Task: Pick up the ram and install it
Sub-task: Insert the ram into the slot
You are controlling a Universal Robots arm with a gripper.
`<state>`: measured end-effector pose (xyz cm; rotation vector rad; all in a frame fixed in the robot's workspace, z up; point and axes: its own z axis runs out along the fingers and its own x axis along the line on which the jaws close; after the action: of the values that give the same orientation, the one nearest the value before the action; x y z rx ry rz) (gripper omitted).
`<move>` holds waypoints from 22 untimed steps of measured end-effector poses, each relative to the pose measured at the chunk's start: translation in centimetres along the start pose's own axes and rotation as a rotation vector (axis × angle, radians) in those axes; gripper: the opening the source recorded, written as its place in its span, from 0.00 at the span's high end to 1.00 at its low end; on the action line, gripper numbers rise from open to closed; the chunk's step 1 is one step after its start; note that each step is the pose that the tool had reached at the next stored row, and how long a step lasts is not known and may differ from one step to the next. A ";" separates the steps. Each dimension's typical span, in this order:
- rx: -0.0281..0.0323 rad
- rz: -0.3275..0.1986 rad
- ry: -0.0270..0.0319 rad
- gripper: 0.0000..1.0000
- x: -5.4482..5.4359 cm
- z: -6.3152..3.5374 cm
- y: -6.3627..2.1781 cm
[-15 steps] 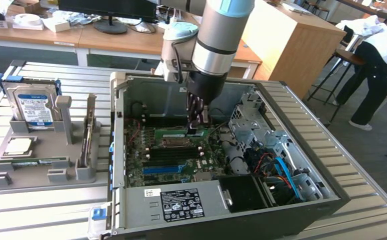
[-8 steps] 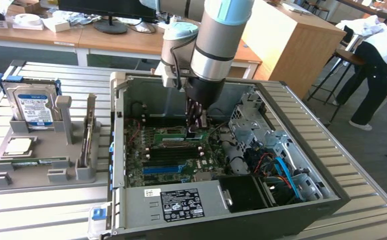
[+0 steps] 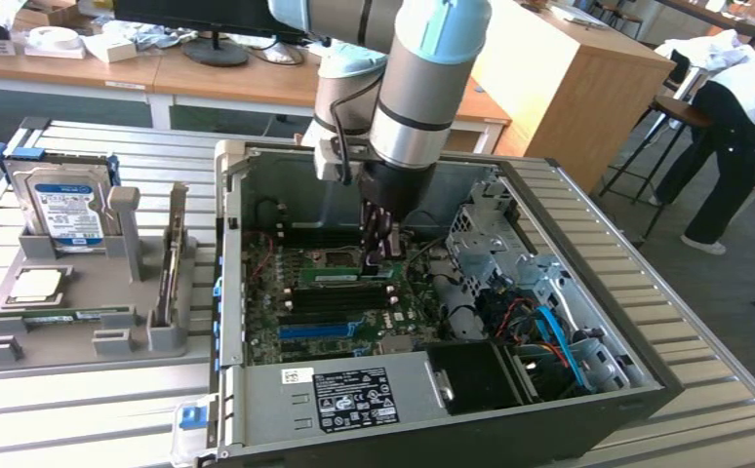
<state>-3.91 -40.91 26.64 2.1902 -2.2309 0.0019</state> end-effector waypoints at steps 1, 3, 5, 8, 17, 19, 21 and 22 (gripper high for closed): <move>0.0000 0.000 0.0000 0.89 0.0 0.14 0.00; -0.0001 0.000 0.0002 0.89 0.0 0.29 0.00; 0.0000 0.000 0.0002 0.89 0.0 0.29 0.00; 0.0000 0.000 0.0000 0.89 0.1 0.30 0.00; 0.0000 0.000 0.0002 0.89 0.3 0.58 -0.01; 0.0000 0.000 0.0002 0.89 0.3 0.75 -0.01; 0.0000 0.000 0.0003 0.89 0.3 0.92 -0.01; 0.0000 0.000 0.0002 0.89 0.3 1.00 -0.01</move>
<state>-3.92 -41.19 25.65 2.1901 -2.2307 0.0021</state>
